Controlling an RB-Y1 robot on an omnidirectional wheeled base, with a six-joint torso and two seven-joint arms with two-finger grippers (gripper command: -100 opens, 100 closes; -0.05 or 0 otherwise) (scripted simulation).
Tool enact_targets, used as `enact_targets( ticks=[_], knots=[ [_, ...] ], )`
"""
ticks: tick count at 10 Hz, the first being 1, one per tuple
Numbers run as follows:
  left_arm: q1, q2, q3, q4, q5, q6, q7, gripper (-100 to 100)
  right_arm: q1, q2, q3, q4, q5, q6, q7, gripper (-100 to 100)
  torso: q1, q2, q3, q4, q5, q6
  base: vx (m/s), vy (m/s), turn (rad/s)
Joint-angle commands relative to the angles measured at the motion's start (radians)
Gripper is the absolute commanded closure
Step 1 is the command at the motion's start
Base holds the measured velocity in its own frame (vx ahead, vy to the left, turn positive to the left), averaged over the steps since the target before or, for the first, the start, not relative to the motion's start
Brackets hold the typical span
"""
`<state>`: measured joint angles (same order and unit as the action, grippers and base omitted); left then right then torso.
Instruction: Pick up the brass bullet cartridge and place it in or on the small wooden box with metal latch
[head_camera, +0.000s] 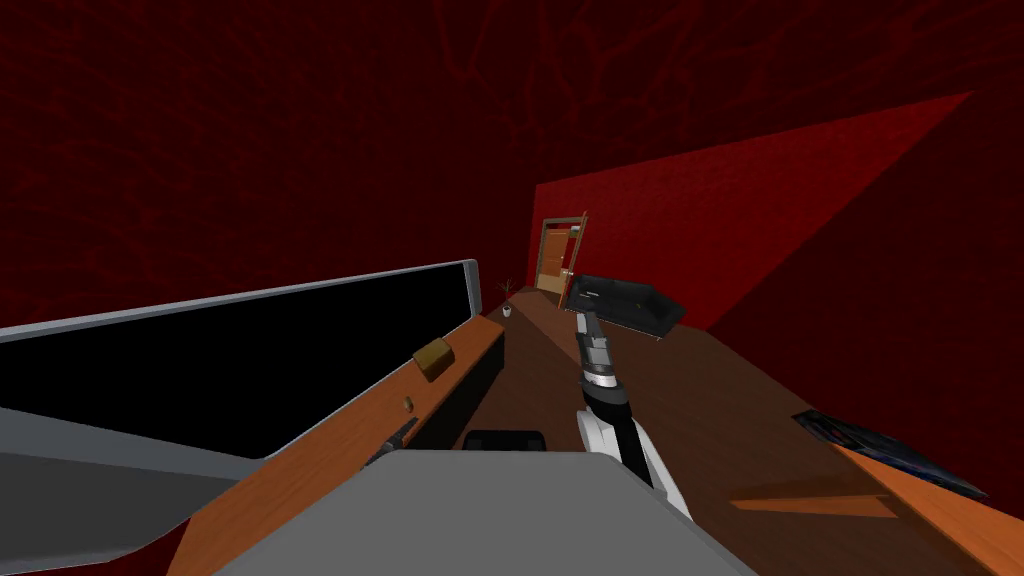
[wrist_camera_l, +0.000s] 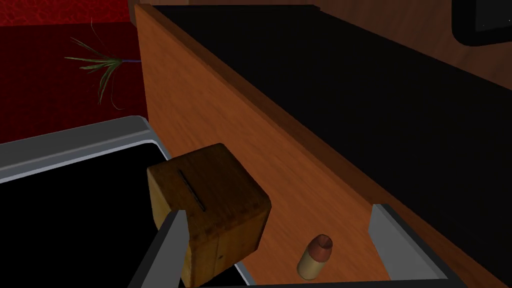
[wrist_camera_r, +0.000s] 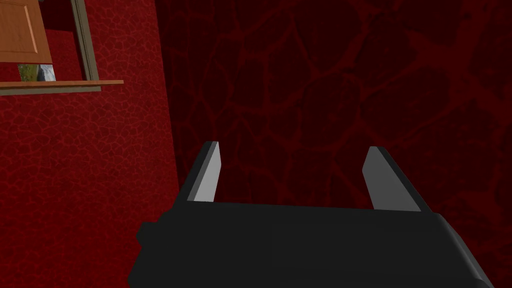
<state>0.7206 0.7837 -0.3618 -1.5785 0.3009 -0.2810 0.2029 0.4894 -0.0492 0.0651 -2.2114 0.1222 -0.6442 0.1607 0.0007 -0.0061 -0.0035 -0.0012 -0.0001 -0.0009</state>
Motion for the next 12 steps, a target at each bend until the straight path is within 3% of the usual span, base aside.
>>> enact_targets(
  ticks=[1, 3, 5, 7, 8, 12],
  knots=[
    [0.004, 0.021, -0.044, 0.050, 0.022, 0.024, 0.011, -100, 0.000, 0.000, 0.000, 0.000, 0.000, 0.000, 0.000, 0, 0.000, 0.000, 0.000, 0.000, 0.000, 0.000, 0.120, 0.003, -0.403],
    [0.010, 0.056, -0.104, 0.135, 0.053, 0.043, 0.030, -100, 0.000, 0.000, 0.000, 0.000, 0.000, 0.000, 0.000, 0, 0.001, -0.004, -0.002, -0.001, 0.000, 0.001, 0.162, 0.038, -0.469],
    [0.010, 0.056, -0.104, 0.140, 0.053, 0.043, 0.030, -100, 0.000, 0.000, 0.000, 0.000, 0.000, 0.000, 0.000, 0, 0.001, -0.002, -0.001, -0.001, 0.000, -0.001, 0.066, 0.034, -0.015],
    [0.015, 0.086, -0.163, 0.208, 0.082, 0.060, 0.048, -100, 0.000, 0.000, 0.000, 0.000, 0.000, 0.000, 0.000, 0, 0.000, 0.002, 0.001, 0.000, 0.000, 0.000, 0.089, 0.026, -0.297],
    [0.015, 0.086, -0.163, 0.217, 0.082, 0.060, 0.048, -100, 0.000, 0.000, 0.000, 0.000, 0.000, 0.000, 0.000, 0, 0.000, -0.001, -0.001, 0.000, 0.000, 0.000, 0.104, 0.040, -0.186],
    [0.019, 0.128, -0.268, 0.349, 0.131, 0.090, 0.082, -100, 0.000, 0.000, 0.000, 0.000, 0.000, 0.000, 0.000, 0, 0.003, -0.002, -0.001, -0.001, 0.001, 0.000, 0.117, 0.062, -0.294]
  ],
)
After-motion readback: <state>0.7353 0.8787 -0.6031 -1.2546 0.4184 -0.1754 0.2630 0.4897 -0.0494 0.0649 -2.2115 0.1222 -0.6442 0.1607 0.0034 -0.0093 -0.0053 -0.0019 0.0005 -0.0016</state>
